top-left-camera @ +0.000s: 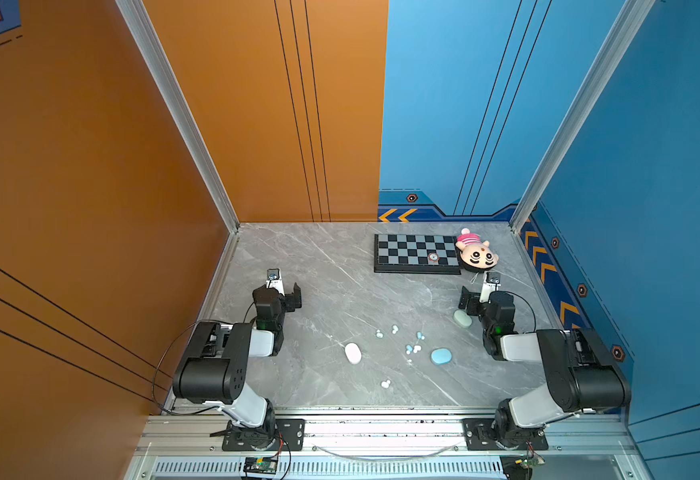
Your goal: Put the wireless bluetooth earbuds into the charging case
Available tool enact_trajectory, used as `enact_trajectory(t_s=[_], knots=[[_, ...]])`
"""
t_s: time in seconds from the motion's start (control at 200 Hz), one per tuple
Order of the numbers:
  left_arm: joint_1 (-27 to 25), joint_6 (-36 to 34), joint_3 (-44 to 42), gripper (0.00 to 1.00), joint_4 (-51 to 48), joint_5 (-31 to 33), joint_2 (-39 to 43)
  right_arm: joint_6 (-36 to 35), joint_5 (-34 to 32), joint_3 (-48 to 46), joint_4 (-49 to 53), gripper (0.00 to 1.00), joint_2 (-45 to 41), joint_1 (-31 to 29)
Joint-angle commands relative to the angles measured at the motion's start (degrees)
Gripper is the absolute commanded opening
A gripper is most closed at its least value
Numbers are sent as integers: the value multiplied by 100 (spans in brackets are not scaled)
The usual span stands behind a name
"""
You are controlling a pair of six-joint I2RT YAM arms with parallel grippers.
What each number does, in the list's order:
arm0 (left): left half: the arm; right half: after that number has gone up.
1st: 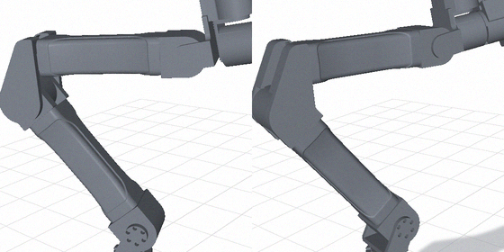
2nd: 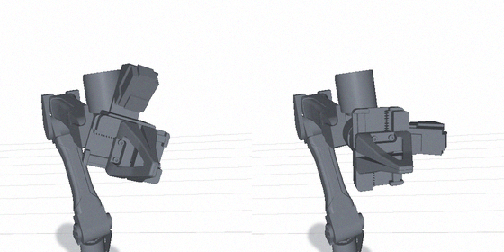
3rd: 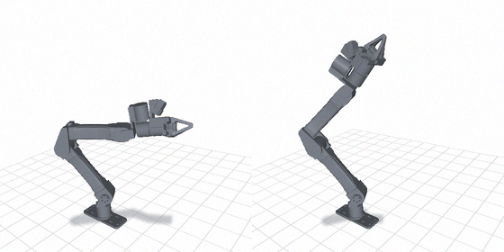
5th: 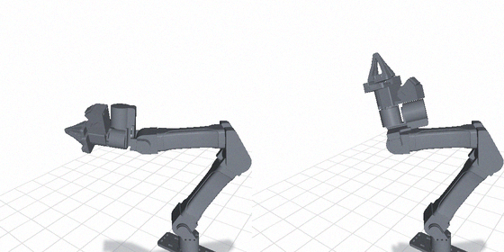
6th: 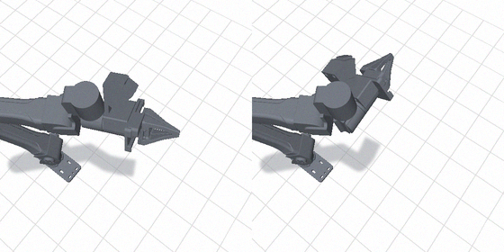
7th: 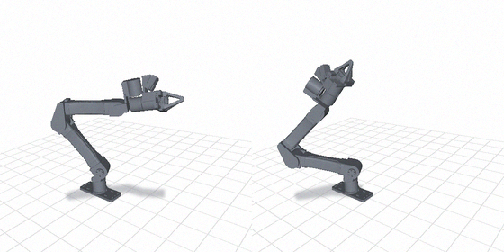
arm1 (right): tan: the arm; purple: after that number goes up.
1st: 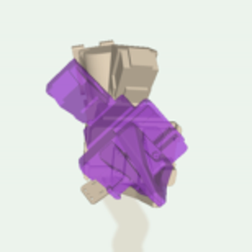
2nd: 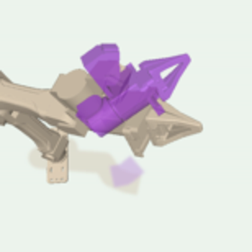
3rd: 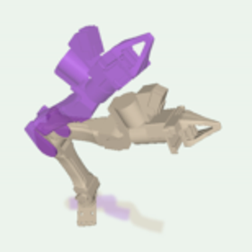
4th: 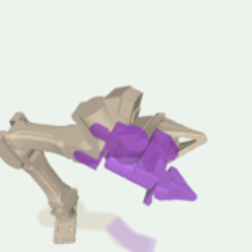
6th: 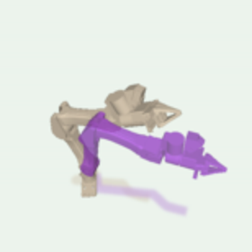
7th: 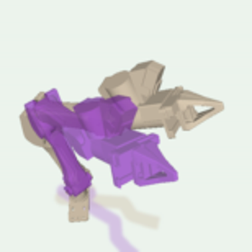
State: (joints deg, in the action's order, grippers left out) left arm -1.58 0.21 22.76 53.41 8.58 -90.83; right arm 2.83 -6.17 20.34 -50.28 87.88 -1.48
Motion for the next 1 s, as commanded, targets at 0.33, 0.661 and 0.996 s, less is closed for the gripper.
enact_trajectory(t_s=[0.33,0.661,0.996], knots=[[1,-35,-99,98,-67,11,129,69,81,109,-167,100,81,33],[-35,-54,-97,98,-67,69,135,69,92,113,-165,100,81,33],[-35,-51,-96,98,-59,67,131,89,191,104,-174,100,72,86]])
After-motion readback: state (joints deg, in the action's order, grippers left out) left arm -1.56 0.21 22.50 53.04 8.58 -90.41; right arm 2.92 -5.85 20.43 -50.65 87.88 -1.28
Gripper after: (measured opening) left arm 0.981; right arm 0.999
